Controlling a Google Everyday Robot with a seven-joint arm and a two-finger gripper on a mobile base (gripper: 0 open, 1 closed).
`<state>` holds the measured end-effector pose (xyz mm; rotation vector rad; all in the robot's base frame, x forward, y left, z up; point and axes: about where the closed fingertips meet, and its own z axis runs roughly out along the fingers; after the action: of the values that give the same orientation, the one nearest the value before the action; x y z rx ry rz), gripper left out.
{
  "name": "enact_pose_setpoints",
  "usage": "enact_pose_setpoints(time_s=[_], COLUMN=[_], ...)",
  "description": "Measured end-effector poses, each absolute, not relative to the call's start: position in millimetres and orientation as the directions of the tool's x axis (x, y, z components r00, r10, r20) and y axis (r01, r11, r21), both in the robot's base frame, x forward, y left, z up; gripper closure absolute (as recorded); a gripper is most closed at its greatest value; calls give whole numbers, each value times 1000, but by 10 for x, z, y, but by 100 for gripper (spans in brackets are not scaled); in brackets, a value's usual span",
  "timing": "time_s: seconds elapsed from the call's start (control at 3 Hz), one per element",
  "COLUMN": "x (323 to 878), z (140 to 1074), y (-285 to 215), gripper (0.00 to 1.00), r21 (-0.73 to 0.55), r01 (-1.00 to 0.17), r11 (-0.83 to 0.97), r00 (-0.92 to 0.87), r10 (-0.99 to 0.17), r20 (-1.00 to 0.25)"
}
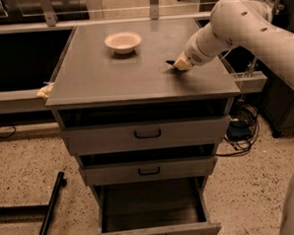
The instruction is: Place rxbar chocolate into bottom drawer
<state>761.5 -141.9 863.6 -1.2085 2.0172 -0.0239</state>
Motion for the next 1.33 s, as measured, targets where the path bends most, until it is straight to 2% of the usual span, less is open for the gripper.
enact_pose_setpoints(time_s=[0.67, 1.33], x=[7096, 6112], z=[9411, 9417], y=[-1453, -1980], gripper=[100, 100], r21=[-383, -304], r01=[-762, -838], r11=[522, 453], r00=[-140, -96], r10=[-710, -670], r20=[-690, -736])
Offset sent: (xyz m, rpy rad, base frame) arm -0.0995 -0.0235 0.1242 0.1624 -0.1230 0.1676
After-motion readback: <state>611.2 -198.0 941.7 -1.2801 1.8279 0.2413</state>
